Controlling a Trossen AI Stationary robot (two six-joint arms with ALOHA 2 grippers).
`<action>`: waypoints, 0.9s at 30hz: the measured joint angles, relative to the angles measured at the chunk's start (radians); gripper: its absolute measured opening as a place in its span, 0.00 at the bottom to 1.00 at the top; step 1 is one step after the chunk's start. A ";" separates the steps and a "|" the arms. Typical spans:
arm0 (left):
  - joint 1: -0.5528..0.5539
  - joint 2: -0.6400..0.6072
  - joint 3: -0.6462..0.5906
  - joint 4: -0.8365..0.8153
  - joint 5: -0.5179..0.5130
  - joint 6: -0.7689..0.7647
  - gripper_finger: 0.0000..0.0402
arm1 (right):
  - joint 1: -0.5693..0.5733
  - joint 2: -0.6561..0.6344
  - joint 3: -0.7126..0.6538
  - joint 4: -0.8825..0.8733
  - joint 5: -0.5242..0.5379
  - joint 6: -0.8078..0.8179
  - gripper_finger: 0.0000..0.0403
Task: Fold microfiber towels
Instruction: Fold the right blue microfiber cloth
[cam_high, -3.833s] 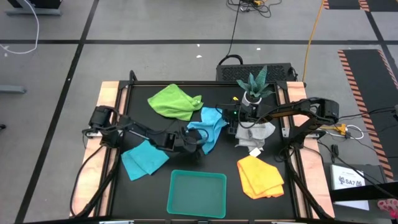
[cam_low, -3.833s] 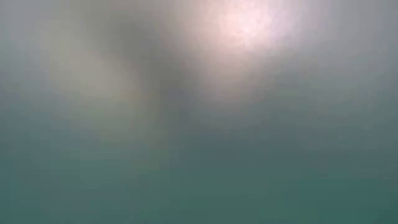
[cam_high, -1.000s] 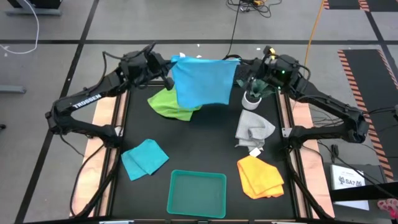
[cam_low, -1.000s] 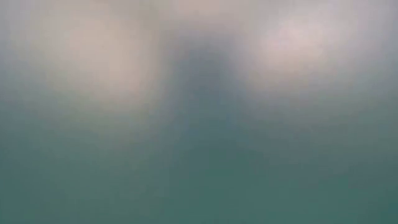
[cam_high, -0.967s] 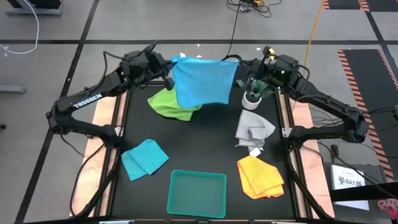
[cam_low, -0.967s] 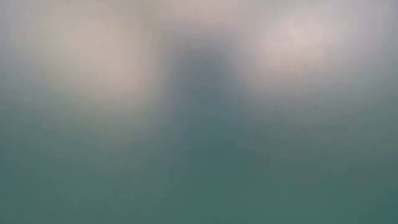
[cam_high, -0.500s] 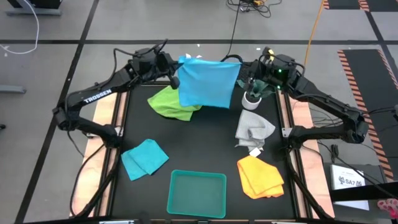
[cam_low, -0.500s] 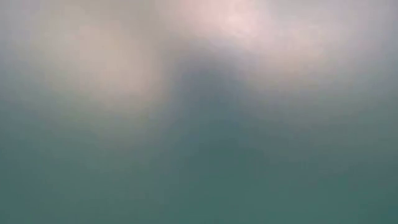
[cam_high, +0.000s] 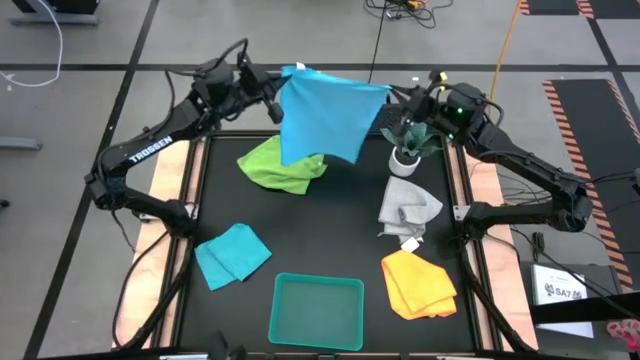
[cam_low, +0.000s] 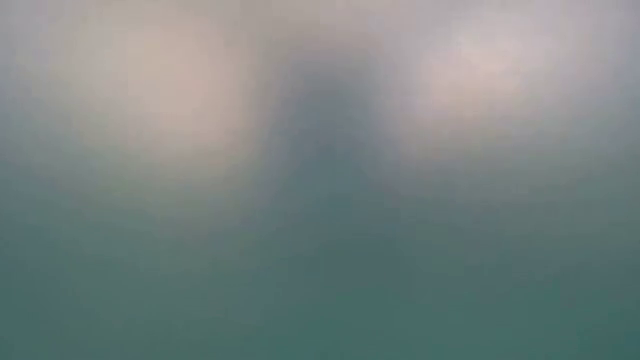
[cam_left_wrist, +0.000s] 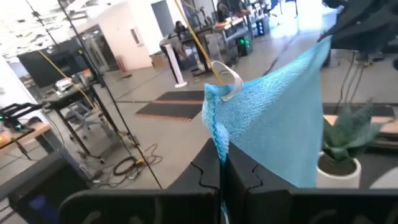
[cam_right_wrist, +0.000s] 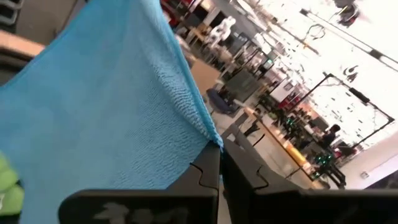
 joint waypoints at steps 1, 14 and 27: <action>0.000 0.000 0.000 -0.023 0.001 0.003 0.00 | 0.000 0.001 0.000 -0.014 0.000 -0.002 0.00; -0.027 0.103 -0.003 -0.188 -0.037 0.006 0.00 | 0.055 0.001 0.000 -0.192 -0.003 0.084 0.00; -0.184 0.080 -0.002 -0.425 -0.052 -0.130 0.00 | 0.229 0.001 -0.001 -0.366 -0.005 0.275 0.00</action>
